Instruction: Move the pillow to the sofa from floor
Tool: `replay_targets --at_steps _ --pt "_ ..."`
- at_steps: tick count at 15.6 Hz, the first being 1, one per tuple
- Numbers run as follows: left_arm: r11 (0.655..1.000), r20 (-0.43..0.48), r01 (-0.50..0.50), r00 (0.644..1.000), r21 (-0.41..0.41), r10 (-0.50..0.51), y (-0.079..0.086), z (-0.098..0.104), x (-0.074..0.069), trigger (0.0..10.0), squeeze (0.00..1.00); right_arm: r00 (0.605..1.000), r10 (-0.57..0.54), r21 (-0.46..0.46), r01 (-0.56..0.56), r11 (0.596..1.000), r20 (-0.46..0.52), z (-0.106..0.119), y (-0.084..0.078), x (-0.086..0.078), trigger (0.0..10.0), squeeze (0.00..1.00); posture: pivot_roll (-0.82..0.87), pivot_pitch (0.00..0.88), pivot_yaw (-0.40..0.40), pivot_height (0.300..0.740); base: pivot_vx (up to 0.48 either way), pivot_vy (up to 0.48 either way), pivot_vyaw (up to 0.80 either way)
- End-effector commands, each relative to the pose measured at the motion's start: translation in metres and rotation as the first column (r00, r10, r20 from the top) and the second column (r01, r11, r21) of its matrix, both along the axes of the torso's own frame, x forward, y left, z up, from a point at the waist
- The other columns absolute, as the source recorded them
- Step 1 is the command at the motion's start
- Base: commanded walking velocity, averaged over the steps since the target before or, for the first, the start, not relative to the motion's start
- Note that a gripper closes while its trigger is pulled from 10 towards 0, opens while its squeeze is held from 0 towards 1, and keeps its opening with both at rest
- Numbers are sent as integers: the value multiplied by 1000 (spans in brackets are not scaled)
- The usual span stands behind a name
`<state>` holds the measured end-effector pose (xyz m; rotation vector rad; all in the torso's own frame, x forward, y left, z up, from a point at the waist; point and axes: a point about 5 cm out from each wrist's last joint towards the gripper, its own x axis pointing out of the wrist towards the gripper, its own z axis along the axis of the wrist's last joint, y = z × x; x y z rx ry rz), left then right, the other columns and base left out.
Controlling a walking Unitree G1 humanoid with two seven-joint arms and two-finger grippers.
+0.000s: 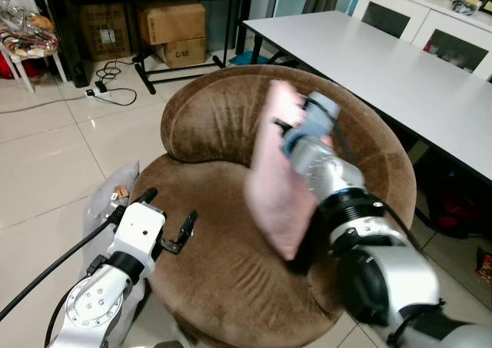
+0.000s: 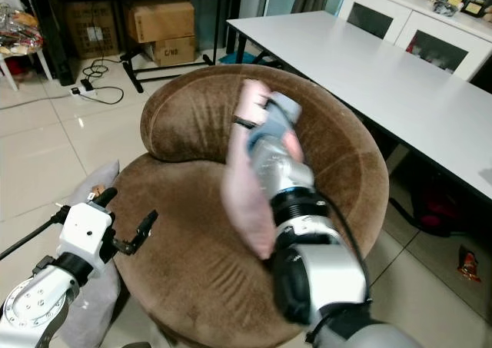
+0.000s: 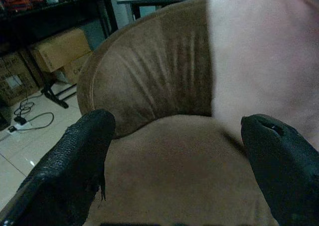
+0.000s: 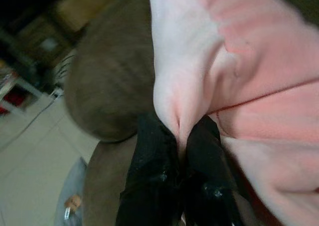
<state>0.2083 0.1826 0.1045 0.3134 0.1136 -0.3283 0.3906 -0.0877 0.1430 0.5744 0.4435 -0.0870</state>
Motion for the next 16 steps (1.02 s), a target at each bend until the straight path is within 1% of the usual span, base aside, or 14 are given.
replay_targets --at_steps 1,2,3,4,5,6,7,11,13,14,15,16 --pt "999 -4 35 999 -2 -35 -5 2 -1 10000 0 996 -82 34 83 996 -22 0 -15 4 10000 0 114 0 -134 740 0 0 0" --pt "999 -9 45 999 -4 -45 -6 2 -1 10000 0 993 -100 26 102 994 -64 -9 -18 1 10000 0 114 0 -134 740 0 0 0" --pt "997 -31 72 997 -10 -72 -7 0 -2 10000 0 980 -124 -9 124 992 -156 -30 -21 -6 10000 0 122 0 -138 740 0 0 0" --pt "997 -37 82 996 -9 -83 -8 0 -2 10000 0 968 -139 -23 137 990 -210 -41 -21 -12 10000 0 122 0 -138 740 0 0 0" --pt "996 -36 83 996 -8 -83 -7 0 -2 10000 0 962 -147 -19 147 989 -231 -44 -21 -13 10000 0 129 0 -141 740 0 0 0" --pt "997 -35 83 996 -7 -83 -7 0 -2 10000 0 961 -148 -14 149 989 -232 -44 -21 -13 10000 0 129 0 -141 740 0 0 0" --pt "997 -36 80 996 -7 -80 -6 1 -2 10000 0 968 -128 25 136 990 -214 -35 -15 -9 10000 0 127 0 -140 740 0 0 0" --pt "996 -36 87 996 -6 -87 -5 1 0 10000 0 972 -115 33 124 992 -205 -27 -8 -5 10000 0 123 0 -133 740 0 0 0" --pt "995 -38 97 995 -8 -97 -6 1 1 10000 0 957 -182 -4 186 983 -225 -31 -17 -7 10000 0 120 0 -129 740 0 0 0" --pt "995 -40 100 994 -8 -100 -7 1 1 10000 0 946 -220 -31 218 975 -237 -34 -22 -8 10000 255 120 0 -129 740 0 0 0" --pt "995 -41 103 994 -9 -104 -7 1 1 10000 0 936 -247 -25 249 968 -252 -36 -25 -9 10000 1000 122 0 -130 740 0 0 0" --pt "994 -41 105 994 -9 -105 -7 1 2 10000 0 928 -281 -46 278 959 -244 -37 -30 -10 10000 1000 122 0 -130 740 0 0 0"
